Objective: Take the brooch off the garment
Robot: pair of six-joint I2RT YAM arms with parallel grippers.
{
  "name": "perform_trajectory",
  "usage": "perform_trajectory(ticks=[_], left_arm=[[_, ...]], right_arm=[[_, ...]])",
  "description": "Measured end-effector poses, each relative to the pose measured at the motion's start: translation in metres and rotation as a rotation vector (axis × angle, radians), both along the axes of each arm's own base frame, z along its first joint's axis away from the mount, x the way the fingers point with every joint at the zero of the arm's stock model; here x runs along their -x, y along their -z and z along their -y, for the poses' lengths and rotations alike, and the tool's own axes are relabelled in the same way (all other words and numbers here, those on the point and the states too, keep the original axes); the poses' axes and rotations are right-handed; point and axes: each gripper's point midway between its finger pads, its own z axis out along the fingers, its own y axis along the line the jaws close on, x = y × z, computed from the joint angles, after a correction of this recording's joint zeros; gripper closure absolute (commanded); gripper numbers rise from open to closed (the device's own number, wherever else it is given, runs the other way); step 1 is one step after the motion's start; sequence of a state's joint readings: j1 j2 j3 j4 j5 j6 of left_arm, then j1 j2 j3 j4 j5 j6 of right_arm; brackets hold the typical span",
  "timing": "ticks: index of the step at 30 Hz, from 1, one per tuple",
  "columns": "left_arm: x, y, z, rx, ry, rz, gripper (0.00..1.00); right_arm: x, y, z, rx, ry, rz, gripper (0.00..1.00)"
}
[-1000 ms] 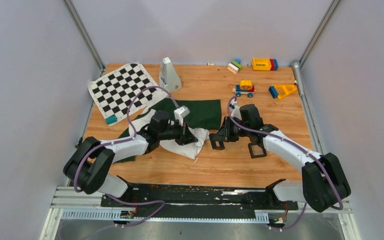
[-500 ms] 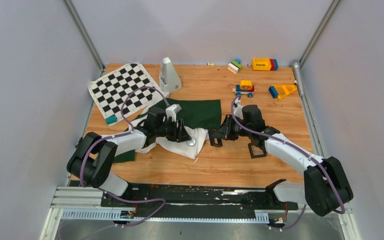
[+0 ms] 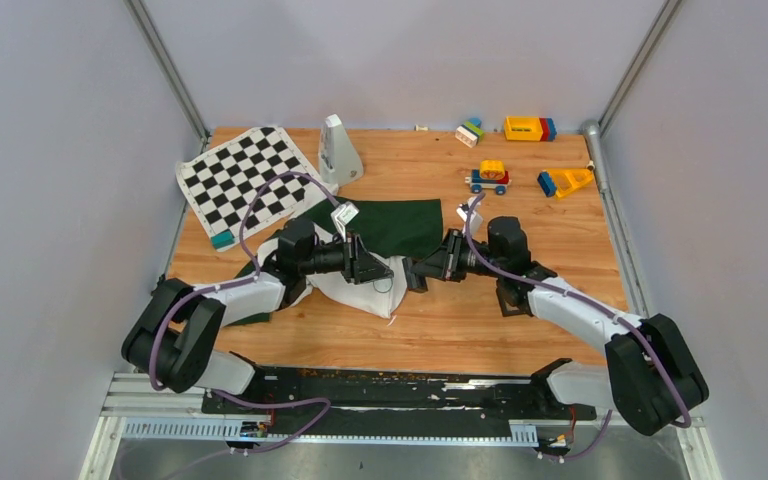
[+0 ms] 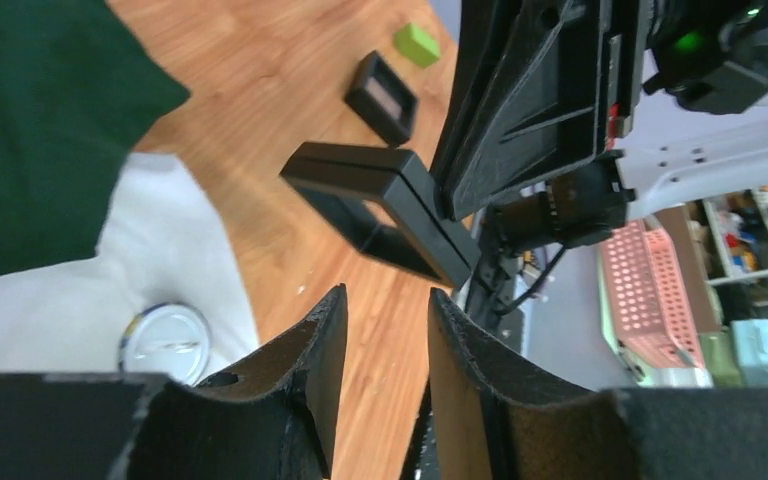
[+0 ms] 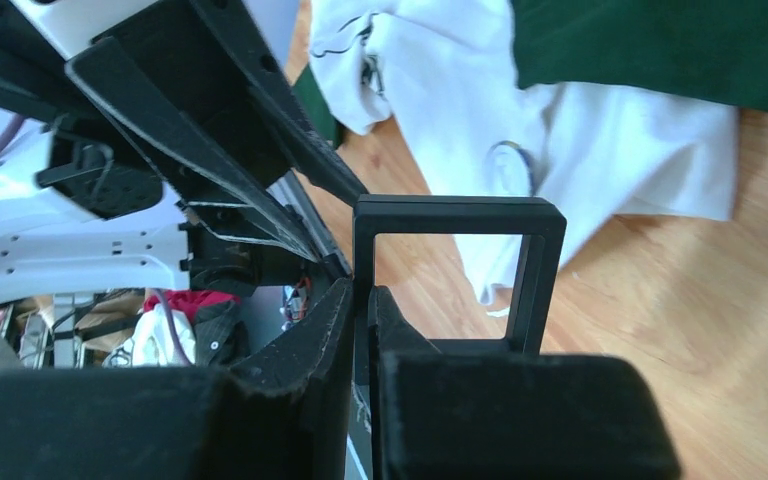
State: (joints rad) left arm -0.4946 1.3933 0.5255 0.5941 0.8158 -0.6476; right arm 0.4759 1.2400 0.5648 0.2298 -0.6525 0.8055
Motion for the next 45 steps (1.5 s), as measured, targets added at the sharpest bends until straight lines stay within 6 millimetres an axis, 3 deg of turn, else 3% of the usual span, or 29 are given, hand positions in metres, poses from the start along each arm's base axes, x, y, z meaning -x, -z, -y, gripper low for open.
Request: perform_trajectory(ticks=[7,12,15,21,29,30,31,32,34,45], left_arm=[[0.011,-0.017,0.009,0.125,0.075,-0.039,0.54],[0.014,-0.031,0.011,0.176,0.102,-0.024,0.58],[0.015,-0.033,0.012,0.193,0.114,-0.027,0.66],[0.014,-0.029,0.012,0.208,0.12,-0.066,0.98],[0.003,-0.024,0.001,0.256,0.092,-0.099,1.0],[0.003,-0.022,0.0,0.261,0.091,-0.109,1.0],[0.002,-0.021,-0.001,0.265,0.09,-0.121,1.0],[0.001,-0.02,-0.001,0.268,0.089,-0.13,1.0],[0.001,-0.02,-0.002,0.277,0.092,-0.137,1.0],[0.004,-0.028,-0.002,0.302,0.11,-0.125,1.0]], right_arm=[[0.012,-0.021,-0.017,-0.079,-0.072,0.049,1.0],[0.017,-0.026,-0.023,-0.097,-0.097,0.058,1.0],[0.019,-0.026,-0.026,-0.1,-0.106,0.057,1.0],[0.021,-0.024,-0.028,-0.1,-0.113,0.053,1.0],[0.016,-0.027,-0.022,-0.071,-0.051,0.067,1.0],[0.015,-0.03,-0.019,-0.068,-0.035,0.08,0.97],[0.015,-0.033,-0.017,-0.066,-0.023,0.091,0.85],[0.014,-0.037,-0.015,-0.066,-0.012,0.107,0.67],[0.014,-0.042,-0.014,-0.069,-0.011,0.135,0.53],[0.015,-0.017,-0.031,0.013,-0.099,0.155,0.59]])
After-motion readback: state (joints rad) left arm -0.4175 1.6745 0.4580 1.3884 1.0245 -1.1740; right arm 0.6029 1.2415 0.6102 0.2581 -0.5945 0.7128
